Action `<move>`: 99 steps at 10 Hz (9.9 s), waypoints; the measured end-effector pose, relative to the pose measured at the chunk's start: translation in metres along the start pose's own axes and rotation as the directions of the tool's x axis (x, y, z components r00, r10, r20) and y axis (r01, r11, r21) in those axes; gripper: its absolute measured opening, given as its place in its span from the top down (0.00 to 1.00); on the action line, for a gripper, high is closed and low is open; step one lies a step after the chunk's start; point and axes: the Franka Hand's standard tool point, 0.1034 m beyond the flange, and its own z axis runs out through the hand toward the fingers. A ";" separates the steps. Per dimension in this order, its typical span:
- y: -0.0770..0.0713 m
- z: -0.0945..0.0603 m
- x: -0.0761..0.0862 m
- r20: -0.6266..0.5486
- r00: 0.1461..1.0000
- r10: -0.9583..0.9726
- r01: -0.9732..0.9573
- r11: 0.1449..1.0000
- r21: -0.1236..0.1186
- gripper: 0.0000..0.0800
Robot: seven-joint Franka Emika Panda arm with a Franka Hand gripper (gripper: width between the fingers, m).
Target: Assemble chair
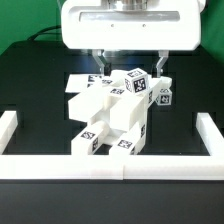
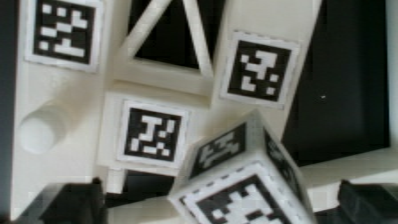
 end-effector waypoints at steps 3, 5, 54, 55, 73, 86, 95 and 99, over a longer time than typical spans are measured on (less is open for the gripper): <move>0.000 0.003 -0.001 0.001 1.000 0.014 -0.014 1.000 -0.003 0.19; 0.000 0.003 -0.001 0.002 1.000 0.015 -0.015 1.000 -0.003 0.50; -0.001 0.004 -0.001 0.007 0.693 0.721 -0.721 0.693 -0.016 0.19; -0.001 0.004 -0.001 0.007 0.729 0.684 -0.684 0.729 -0.016 0.19; 0.006 0.008 -0.001 0.015 0.975 -0.220 0.221 0.974 -0.050 0.32; 0.006 0.008 -0.001 -0.019 0.902 0.430 -0.431 0.901 -0.049 0.64; 0.006 0.008 -0.001 -0.030 0.747 0.664 -0.665 0.746 -0.040 0.25; 0.010 0.007 0.000 -0.020 0.913 0.407 -0.408 0.911 -0.055 0.19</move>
Offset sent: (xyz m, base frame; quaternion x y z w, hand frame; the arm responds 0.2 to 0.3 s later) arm -0.0021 0.0000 -0.0032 -0.0079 0.0057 0.0022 1.0000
